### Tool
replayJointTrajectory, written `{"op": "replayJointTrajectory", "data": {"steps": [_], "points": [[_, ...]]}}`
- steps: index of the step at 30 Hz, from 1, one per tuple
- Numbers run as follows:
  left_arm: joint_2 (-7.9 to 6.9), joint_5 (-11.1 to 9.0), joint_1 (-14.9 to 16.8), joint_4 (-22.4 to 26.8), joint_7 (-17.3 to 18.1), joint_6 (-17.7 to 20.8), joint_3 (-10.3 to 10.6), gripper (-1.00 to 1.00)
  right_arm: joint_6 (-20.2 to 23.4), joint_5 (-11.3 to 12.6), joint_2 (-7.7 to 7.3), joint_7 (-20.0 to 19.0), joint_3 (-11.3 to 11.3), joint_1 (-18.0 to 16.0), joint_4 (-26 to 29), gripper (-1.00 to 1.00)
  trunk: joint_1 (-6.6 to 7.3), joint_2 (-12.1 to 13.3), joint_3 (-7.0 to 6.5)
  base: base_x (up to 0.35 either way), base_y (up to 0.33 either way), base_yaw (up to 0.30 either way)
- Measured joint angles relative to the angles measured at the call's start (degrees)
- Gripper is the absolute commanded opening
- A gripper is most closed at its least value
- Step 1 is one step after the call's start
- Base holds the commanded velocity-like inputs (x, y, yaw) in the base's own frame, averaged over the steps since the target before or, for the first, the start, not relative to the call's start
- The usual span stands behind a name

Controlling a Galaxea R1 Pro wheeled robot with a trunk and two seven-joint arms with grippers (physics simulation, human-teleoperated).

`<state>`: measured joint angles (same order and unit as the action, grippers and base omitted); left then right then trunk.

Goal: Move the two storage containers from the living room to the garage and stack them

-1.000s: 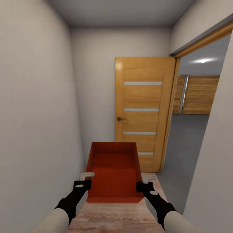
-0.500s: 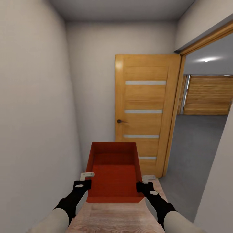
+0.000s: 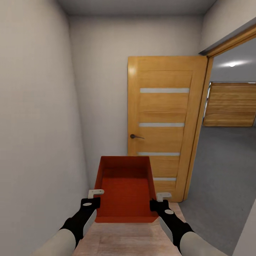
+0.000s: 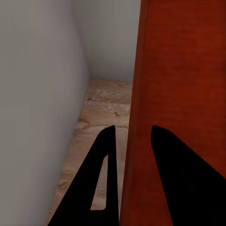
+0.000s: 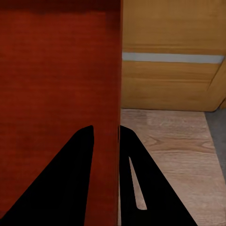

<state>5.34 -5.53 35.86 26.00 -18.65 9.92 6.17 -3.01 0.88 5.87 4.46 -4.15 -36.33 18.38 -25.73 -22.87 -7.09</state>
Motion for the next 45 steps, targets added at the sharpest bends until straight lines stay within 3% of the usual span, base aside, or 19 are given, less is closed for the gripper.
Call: {"op": "replayJointTrajectory", "data": {"steps": [6,15,38,45], "points": [[0.01,0.06,0.01,0.04,0.01,-0.15,0.02,-1.0,-0.21,-0.03,-0.02,0.0,0.01,0.0,0.0,-1.0,0.0,0.0,0.0,0.333,0.088,0.0],[-0.62,-2.03,0.05,0.72,-0.47,-0.18,2.62,-1.0,-1.12,0.32,0.07,0.12,0.06,0.01,-0.05,-1.0,-0.03,0.01,-0.04,0.134,0.013,-0.051],[-0.65,-2.38,0.04,0.78,-0.53,-0.17,2.92,-1.0,-1.16,0.35,0.01,0.03,0.05,0.01,-0.06,-1.0,-0.03,0.01,-0.68,0.001,0.0,-0.247],[-0.79,-4.07,0.01,-0.34,-0.49,-2.24,3.53,-1.0,-1.27,-0.91,0.02,0.21,0.07,-0.02,0.26,-1.0,-0.03,0.01,-0.86,0.0,0.0,-0.253]]}}
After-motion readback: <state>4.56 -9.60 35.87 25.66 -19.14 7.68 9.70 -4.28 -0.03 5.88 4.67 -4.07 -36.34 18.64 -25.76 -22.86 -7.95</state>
